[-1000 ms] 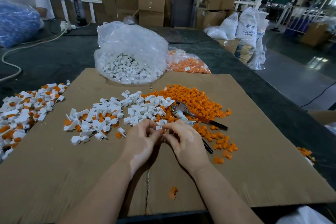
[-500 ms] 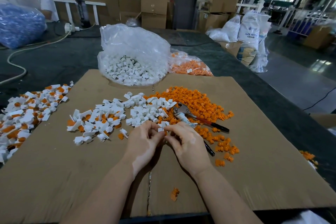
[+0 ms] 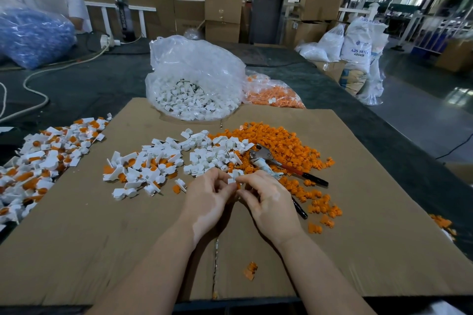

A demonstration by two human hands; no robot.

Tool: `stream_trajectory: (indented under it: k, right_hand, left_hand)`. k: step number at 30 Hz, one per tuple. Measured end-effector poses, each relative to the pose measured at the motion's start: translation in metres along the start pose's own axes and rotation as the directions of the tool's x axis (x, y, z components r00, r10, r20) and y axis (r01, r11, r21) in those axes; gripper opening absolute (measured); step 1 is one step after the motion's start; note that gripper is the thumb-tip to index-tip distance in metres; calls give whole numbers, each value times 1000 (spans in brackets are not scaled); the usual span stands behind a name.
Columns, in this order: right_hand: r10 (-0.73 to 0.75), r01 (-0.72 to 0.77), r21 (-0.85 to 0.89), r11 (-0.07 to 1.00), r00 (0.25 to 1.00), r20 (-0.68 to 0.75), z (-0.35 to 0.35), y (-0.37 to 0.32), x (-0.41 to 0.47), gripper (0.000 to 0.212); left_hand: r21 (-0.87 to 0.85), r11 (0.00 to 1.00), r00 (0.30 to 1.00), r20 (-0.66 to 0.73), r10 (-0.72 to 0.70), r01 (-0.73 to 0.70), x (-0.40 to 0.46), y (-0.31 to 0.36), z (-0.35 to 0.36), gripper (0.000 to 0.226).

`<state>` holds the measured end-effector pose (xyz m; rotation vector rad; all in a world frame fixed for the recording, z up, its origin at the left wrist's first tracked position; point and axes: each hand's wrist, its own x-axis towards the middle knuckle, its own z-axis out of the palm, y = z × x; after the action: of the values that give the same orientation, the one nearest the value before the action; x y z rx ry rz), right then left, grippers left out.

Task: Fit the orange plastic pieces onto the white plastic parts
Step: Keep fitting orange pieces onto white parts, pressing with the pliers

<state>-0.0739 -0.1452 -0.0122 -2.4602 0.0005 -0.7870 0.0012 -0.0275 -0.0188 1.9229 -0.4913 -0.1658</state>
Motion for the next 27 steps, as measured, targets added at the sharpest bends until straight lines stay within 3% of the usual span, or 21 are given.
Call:
stream_trajectory:
  k: [27]
  right_hand:
    - [-35, 36, -53, 998, 999, 16, 3, 2, 2, 15]
  left_hand:
    - [-26, 1000, 1000, 20, 14, -14, 1, -2, 0, 10]
